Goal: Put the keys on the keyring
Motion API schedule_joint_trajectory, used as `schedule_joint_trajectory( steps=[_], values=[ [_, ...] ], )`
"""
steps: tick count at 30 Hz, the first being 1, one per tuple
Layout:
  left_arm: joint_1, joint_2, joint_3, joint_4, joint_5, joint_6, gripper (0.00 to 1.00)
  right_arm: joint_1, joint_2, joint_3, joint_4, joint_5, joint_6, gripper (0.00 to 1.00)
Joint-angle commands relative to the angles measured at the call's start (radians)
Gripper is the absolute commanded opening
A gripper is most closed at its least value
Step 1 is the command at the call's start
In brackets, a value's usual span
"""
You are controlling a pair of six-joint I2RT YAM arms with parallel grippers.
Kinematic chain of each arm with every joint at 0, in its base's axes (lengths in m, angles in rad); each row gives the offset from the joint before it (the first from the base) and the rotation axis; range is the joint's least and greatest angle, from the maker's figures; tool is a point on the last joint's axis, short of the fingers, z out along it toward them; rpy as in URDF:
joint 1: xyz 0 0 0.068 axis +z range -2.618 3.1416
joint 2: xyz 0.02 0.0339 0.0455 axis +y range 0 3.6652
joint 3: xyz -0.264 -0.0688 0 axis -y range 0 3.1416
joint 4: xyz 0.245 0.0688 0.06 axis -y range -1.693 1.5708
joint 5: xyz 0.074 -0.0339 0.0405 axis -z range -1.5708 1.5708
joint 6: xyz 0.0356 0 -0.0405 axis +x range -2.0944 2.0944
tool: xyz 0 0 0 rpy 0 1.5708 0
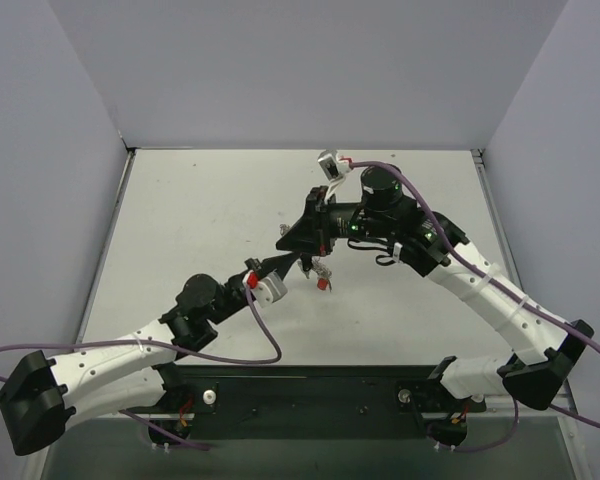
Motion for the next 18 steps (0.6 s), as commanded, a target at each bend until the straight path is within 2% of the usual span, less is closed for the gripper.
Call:
schedule_joint_trajectory(
  steps=[1,9,12,13,15,16,18],
  values=[
    [-0.004,-0.002,0.034,0.283,0.012,0.029,0.0,0.001,-0.023,0.054,0.037,-0.007,0.045,0.0],
    [-0.004,0.023,-0.029,0.474,0.042,0.069,0.0,0.001,-0.076,0.013,0.036,0.028,0.019,0.0],
    [-0.002,0.029,-0.039,0.511,0.062,0.068,0.0,0.001,-0.134,-0.013,0.043,0.081,-0.022,0.13],
    [-0.002,0.027,-0.044,0.511,0.076,0.068,0.0,0.002,-0.17,-0.018,0.047,0.095,-0.034,0.24],
    [-0.002,0.021,-0.053,0.517,0.088,0.068,0.0,0.001,-0.227,-0.048,0.069,0.115,-0.076,0.35],
    [-0.002,0.015,-0.062,0.521,0.101,0.068,0.0,0.002,-0.246,-0.059,0.076,0.124,-0.09,0.45],
    [-0.001,0.004,-0.073,0.531,0.113,0.066,0.0,0.001,-0.29,-0.09,0.079,0.147,-0.128,0.57]
  ],
)
